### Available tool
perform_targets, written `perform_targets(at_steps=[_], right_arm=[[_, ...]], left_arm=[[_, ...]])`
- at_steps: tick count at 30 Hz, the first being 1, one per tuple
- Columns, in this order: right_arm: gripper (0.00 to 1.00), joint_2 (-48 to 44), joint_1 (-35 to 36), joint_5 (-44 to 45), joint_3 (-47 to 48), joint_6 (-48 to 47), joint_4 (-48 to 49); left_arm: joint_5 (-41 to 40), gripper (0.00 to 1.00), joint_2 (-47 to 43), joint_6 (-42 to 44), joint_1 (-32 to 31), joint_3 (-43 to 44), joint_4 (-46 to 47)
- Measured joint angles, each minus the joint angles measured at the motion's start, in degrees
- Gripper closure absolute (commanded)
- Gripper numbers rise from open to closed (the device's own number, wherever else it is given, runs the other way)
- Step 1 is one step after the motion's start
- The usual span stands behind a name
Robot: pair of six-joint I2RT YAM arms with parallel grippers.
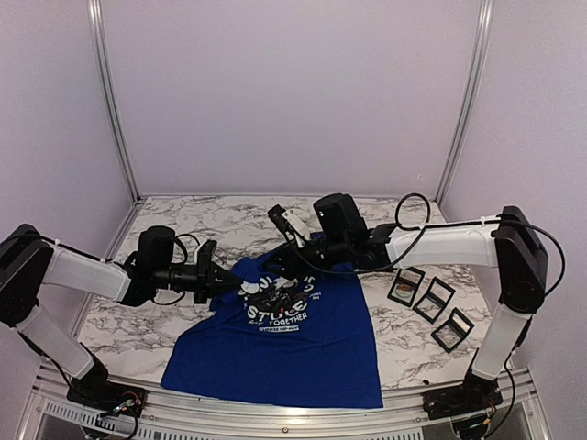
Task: Remove the brooch from the garment
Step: Pass from the left arm to the right
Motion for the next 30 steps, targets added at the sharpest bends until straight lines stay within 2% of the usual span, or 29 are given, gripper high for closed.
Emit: perform_targets(at_steps=[5, 11, 14, 22, 30], right_arm=[[0.67, -2.1, 1.3, 2.3, -6.1, -3.2, 1.0], [0.68, -10.8, 8.1, 13.9, -15.5, -11.0, 5.7], [0.71, -12.2, 11.8, 19.3, -17.2, -14.7, 9.2], [0.72, -11.0, 18.4, 33.2, -24.0, -27.7, 23.8], [0.73, -5.5, 19.9, 39.3, -23.3, -35.6, 32.3]], left_arm=[[0.1, 1.0, 0.0, -4.6, 0.0, -2.6, 2.4], [0.3, 1.0, 0.0, -11.0, 0.0, -3.1, 6.5], [0.2, 1.0, 0.0, -13.4, 0.0, -3.1, 6.5], [0.5, 1.0, -0.3, -19.6, 0.0, -2.4, 6.3], [0.5, 1.0, -2.3, -22.5, 0.0, -2.3, 6.1]])
